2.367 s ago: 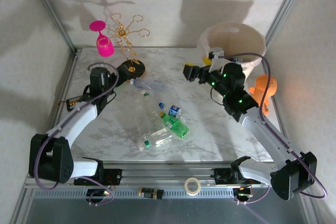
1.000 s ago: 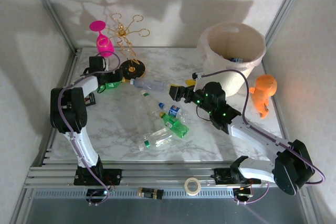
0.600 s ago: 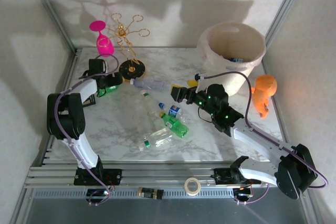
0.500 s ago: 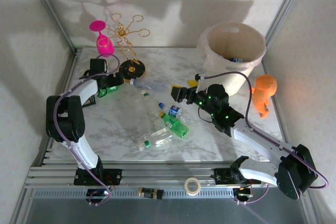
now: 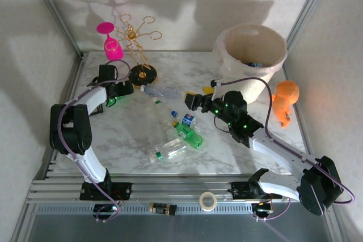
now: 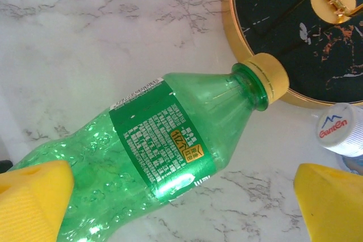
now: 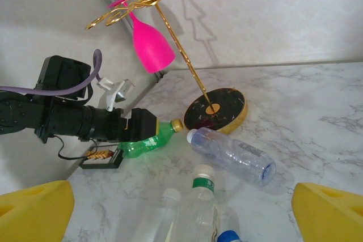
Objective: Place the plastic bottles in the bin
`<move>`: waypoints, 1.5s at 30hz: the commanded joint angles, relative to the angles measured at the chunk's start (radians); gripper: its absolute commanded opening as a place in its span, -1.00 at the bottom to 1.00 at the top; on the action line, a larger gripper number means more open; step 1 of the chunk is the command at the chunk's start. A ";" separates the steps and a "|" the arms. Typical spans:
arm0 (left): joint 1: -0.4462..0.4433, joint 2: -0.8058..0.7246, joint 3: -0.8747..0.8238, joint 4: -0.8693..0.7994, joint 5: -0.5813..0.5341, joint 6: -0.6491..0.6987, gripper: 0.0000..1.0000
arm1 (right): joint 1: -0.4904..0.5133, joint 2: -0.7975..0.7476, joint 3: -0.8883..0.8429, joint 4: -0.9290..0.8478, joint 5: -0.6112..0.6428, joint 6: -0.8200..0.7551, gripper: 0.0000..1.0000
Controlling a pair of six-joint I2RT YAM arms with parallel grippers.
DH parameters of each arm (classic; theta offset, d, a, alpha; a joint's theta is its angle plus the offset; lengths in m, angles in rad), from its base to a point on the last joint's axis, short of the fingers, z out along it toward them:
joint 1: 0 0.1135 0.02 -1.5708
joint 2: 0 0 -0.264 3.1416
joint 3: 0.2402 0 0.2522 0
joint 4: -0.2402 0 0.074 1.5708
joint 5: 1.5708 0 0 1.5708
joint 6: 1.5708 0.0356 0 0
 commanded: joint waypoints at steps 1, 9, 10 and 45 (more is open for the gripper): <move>-0.026 0.035 -0.025 -0.078 -0.008 -0.025 0.99 | 0.011 -0.002 -0.003 0.042 0.010 0.011 0.98; -0.116 0.027 0.004 -0.177 -0.043 -0.107 0.99 | 0.011 0.040 0.024 0.038 -0.004 0.009 0.98; -0.124 0.022 0.006 -0.186 -0.045 -0.117 0.99 | 0.009 0.043 0.025 0.040 -0.006 0.009 0.98; -0.042 0.164 0.181 -0.075 -0.012 0.126 0.99 | 0.010 0.041 0.057 0.014 0.007 0.011 0.98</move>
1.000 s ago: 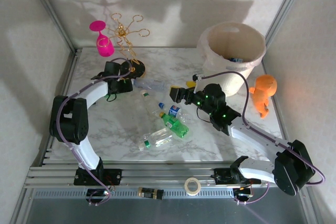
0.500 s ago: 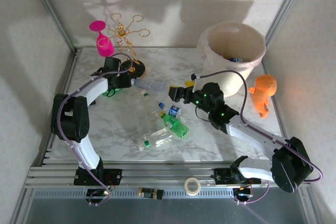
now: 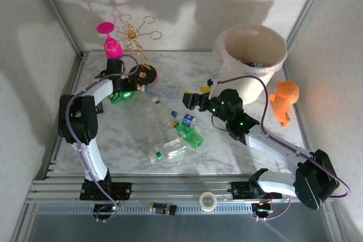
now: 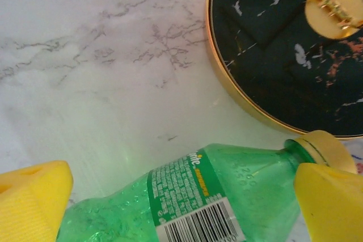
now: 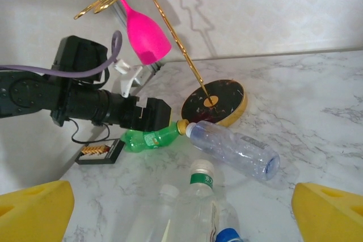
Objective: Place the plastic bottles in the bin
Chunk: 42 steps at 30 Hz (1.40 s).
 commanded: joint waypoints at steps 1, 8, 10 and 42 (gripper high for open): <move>-0.002 0.006 0.001 -0.033 0.058 -0.003 0.99 | 0.010 -0.024 0.035 0.000 0.015 0.001 0.97; -0.008 -0.044 -0.053 -0.080 0.076 -0.098 0.99 | 0.011 -0.022 0.030 0.009 0.010 -0.002 0.98; -0.012 -0.058 -0.073 -0.100 0.068 -0.125 0.99 | 0.010 -0.016 0.031 0.013 0.007 -0.003 0.98; -0.112 -0.132 -0.224 -0.067 -0.117 -0.215 0.11 | 0.011 0.057 0.050 0.037 -0.052 0.005 0.98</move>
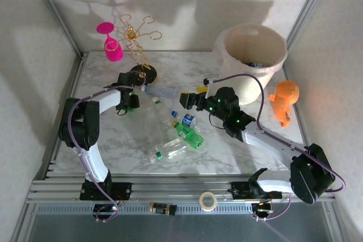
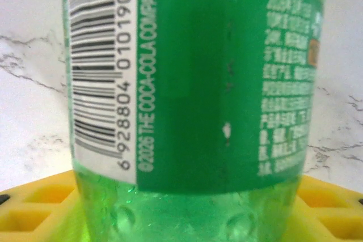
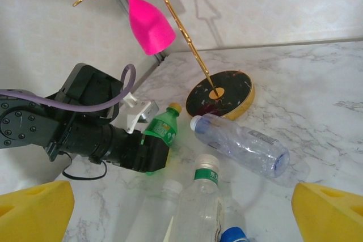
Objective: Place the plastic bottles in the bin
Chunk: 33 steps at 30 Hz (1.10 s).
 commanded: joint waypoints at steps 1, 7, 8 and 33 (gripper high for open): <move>-0.008 -0.072 -0.021 0.017 -0.054 -0.028 0.08 | 0.010 -0.012 0.024 0.027 -0.011 0.003 0.98; -0.049 -0.207 -0.032 0.026 -0.010 -0.102 0.06 | 0.010 -0.028 0.051 -0.048 0.042 -0.031 0.98; -0.054 -0.240 -0.045 0.044 0.020 -0.129 0.06 | 0.009 -0.026 0.065 -0.069 0.050 -0.048 0.98; -0.715 -0.744 -0.533 0.858 -0.205 -0.364 -0.14 | 0.010 0.031 0.281 -0.219 -0.208 -0.107 0.98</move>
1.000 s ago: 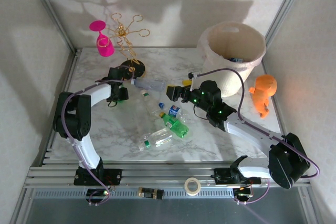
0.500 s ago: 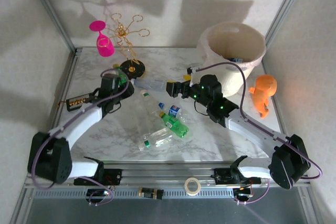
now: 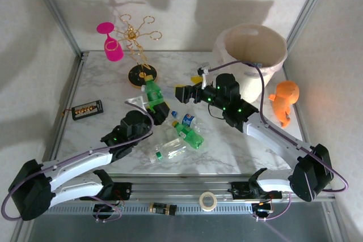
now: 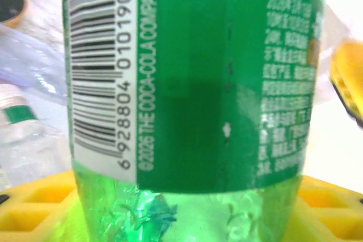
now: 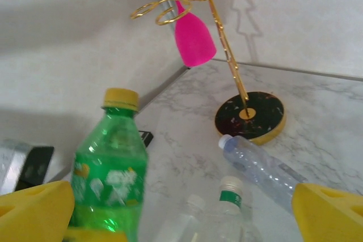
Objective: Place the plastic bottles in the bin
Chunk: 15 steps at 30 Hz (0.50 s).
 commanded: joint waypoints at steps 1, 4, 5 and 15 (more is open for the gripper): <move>-0.068 0.062 0.068 0.124 -0.035 0.136 -0.14 | 0.007 0.006 0.045 -0.017 -0.089 0.011 0.98; -0.123 0.121 0.113 0.138 -0.027 0.202 -0.14 | 0.009 0.005 0.050 -0.018 -0.124 0.009 0.97; -0.139 0.136 0.125 0.145 -0.027 0.216 -0.14 | 0.008 0.006 0.052 -0.019 -0.133 0.011 0.97; -0.213 0.195 0.180 0.172 -0.038 0.305 -0.10 | -0.013 0.039 0.038 -0.032 -0.228 0.033 0.51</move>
